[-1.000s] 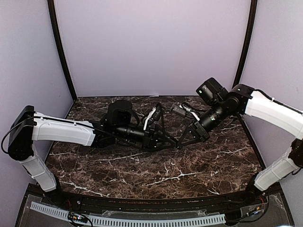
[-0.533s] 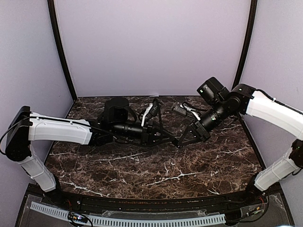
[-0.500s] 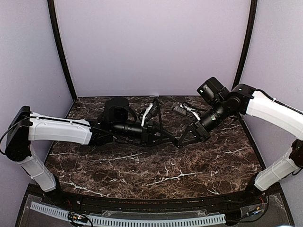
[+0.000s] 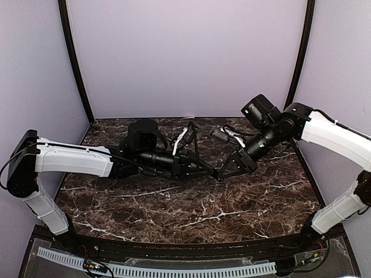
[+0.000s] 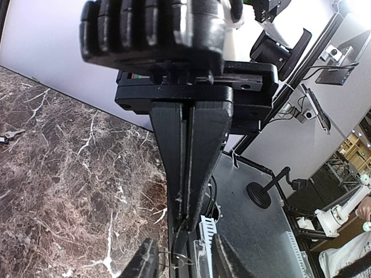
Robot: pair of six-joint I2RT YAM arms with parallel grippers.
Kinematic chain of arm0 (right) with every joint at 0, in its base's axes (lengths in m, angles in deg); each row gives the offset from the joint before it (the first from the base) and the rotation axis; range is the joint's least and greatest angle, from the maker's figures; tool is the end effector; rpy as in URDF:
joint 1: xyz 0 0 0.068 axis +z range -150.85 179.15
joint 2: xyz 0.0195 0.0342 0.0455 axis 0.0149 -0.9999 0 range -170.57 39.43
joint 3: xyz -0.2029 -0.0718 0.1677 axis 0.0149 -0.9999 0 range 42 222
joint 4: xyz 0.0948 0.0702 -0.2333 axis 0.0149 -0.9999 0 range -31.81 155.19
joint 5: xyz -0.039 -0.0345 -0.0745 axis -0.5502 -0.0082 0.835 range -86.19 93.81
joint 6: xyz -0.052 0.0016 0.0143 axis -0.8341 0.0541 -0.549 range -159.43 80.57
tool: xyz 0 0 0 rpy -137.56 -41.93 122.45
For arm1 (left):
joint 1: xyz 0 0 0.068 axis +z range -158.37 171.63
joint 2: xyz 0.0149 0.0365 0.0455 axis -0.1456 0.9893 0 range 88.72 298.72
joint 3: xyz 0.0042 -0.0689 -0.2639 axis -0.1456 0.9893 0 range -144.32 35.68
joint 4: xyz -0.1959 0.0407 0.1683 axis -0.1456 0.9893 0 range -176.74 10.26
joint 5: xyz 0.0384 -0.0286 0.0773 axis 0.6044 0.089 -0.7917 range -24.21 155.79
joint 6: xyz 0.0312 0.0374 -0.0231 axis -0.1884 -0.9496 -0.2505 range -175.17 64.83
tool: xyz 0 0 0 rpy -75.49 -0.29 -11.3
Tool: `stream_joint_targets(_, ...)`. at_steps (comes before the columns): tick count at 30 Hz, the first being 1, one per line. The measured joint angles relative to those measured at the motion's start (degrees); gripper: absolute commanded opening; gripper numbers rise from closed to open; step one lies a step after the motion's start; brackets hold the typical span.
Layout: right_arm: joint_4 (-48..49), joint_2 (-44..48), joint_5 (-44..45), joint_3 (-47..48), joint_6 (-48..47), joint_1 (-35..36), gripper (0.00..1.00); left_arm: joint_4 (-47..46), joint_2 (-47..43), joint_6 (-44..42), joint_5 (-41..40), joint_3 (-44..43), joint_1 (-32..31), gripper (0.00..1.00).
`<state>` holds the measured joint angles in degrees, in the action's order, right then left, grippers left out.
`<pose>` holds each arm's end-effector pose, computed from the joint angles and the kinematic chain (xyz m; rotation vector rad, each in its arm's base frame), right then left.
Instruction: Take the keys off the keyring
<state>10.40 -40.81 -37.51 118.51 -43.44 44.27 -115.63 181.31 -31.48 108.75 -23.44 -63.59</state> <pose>0.1782 0.2123 0.3317 -1.3498 2.2791 1.1907 0.1907 -0.3170 0.2841 1.1187 1.5551 -1.6030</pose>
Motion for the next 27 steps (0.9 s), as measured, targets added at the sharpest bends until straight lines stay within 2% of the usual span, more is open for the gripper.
stream_joint_targets(7,0.0,0.0,0.0,0.1,0.0,0.0,0.0,-0.2,0.5,0.7,1.0,0.0,0.0,0.34)
stream_joint_targets(13,0.0,0.0,0.0,0.6,0.0,0.0,0.0,-0.7,1.3,1.5,1.3,0.0,0.0,0.22)
stream_joint_targets(17,0.0,0.0,0.1,0.6,0.0,0.0,0.0,-1.3,1.5,1.9,1.4,0.0,0.0,0.18)
stream_joint_targets(25,0.4,0.0,1.1,0.6,0.0,0.1,0.0,-1.4,1.5,2.7,1.2,0.0,0.2,0.01)
stream_joint_targets(27,0.8,0.2,1.7,0.6,0.0,0.1,0.03,-1.5,1.5,3.1,1.1,0.0,0.3,0.0)
